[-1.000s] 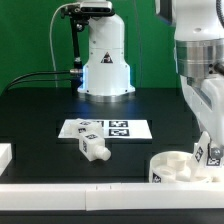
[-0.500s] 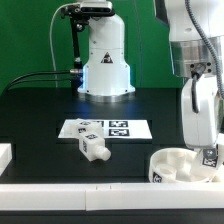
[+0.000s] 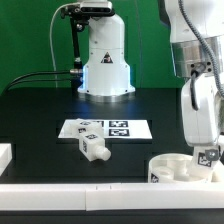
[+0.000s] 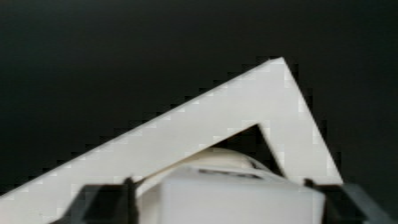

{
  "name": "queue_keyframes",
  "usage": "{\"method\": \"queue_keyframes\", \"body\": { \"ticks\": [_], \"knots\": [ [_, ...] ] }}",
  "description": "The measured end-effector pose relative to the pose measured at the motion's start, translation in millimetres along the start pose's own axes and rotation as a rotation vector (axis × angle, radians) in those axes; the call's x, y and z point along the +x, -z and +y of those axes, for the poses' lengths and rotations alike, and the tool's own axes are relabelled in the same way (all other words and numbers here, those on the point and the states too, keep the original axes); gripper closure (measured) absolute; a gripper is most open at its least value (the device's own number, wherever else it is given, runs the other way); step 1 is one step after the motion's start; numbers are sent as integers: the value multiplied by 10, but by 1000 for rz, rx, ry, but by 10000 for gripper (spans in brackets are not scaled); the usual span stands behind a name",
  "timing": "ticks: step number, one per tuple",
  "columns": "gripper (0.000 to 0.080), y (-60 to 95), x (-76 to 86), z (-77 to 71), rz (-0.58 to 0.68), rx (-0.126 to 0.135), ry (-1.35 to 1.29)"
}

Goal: Assemble stool

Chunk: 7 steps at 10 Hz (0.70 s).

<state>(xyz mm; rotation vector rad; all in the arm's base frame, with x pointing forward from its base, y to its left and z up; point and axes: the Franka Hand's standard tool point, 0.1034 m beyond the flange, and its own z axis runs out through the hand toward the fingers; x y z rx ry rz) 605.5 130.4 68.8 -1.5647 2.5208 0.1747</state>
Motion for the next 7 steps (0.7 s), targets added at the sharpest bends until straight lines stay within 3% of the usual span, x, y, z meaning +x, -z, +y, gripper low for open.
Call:
{"method": "queue_keyframes", "body": {
  "ticks": [1, 2, 3, 4, 5, 7],
  "knots": [
    [275, 7, -14, 30, 7, -14, 115],
    [171, 55, -33, 43, 1, -25, 194],
    [171, 120, -42, 11, -5, -18, 344],
    [154, 177, -58, 28, -9, -33, 514],
    [154, 191, -83, 46, -5, -47, 612],
    [150, 175, -64, 36, -5, -46, 724]
  ]
}}
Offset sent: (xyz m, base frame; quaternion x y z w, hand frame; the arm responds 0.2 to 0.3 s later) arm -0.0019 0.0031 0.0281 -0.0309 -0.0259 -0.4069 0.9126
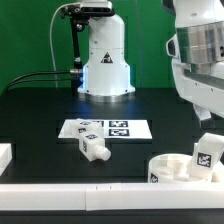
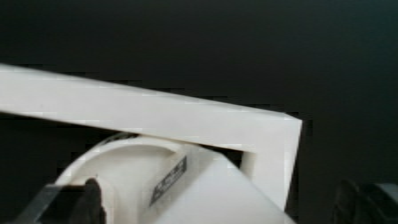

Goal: Assemble stool

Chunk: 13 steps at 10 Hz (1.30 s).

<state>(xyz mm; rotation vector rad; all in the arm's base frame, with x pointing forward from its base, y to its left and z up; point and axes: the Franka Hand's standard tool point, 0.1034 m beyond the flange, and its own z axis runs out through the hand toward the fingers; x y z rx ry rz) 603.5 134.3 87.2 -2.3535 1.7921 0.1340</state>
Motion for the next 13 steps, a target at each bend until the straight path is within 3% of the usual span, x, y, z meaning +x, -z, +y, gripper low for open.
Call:
{"method": "queue_keyframes", "body": {
  "ticks": [2, 5, 9, 10, 12, 13],
  "knots": [
    [150, 4, 1, -1, 0, 0, 158],
    [150, 53, 5, -3, 34, -29, 747],
    [150, 46, 20, 6, 37, -42, 965],
    [150, 57, 37, 2, 47, -58, 1117],
    [150, 59, 9, -8, 67, -129, 1531],
    [150, 30, -26, -14, 67, -143, 1624]
  ]
}}
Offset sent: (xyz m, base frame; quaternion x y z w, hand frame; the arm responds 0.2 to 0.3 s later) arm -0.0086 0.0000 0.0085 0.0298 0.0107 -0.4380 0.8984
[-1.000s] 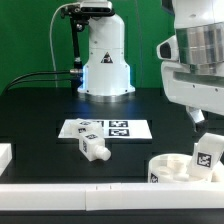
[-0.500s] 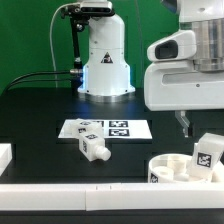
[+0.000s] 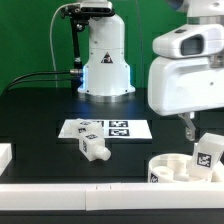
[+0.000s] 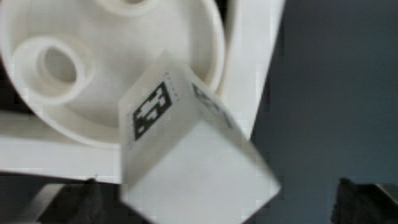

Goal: Assemble stool

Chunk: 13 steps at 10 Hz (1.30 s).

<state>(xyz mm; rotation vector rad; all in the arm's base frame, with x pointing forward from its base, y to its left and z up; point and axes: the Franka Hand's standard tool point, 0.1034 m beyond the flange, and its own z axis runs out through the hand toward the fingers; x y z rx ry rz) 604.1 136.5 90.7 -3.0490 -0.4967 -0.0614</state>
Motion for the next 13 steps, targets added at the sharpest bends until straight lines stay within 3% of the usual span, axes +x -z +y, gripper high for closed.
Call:
{"method": "queue_keyframes", "body": {
  "ticks": [3, 5, 7, 8, 13],
  "knots": [
    [150, -1, -7, 76, 25, -25, 151],
    [150, -48, -58, 145, 1, -24, 315],
    [150, -42, -24, 217, 5, -71, 559],
    [150, -55, -30, 228, -4, -81, 620],
    [150, -151, -20, 257, -34, -102, 761]
  ]
}}
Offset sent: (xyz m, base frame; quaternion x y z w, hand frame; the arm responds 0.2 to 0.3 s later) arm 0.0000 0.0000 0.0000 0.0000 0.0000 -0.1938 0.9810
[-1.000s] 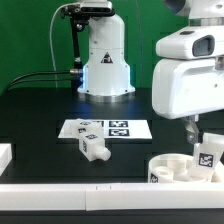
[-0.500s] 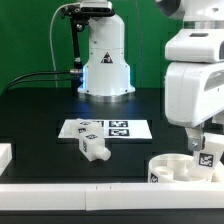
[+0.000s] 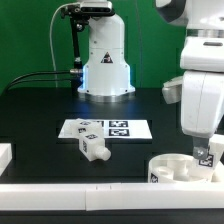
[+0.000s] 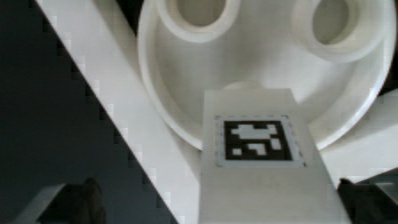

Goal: Assemble stool

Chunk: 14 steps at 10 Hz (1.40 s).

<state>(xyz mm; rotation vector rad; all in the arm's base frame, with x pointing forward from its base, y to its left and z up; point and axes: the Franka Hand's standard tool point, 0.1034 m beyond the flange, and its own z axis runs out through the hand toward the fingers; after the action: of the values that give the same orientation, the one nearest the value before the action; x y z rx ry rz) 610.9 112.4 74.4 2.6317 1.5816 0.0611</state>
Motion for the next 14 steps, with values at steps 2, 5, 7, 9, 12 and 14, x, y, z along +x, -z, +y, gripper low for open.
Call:
{"method": "queue_keyframes", "body": {
  "ticks": [2, 5, 7, 9, 12, 14],
  "knots": [
    [285, -1, -3, 2, 0, 0, -42],
    [461, 2, -10, -10, -3, 6, -231],
    [461, 5, -13, 3, -2, 6, -390],
    [461, -5, -43, 88, 6, 34, -677],
    [462, 6, -103, 154, -16, 84, -1075],
    [462, 6, -65, 135, -14, 9, -1099]
  ]
}}
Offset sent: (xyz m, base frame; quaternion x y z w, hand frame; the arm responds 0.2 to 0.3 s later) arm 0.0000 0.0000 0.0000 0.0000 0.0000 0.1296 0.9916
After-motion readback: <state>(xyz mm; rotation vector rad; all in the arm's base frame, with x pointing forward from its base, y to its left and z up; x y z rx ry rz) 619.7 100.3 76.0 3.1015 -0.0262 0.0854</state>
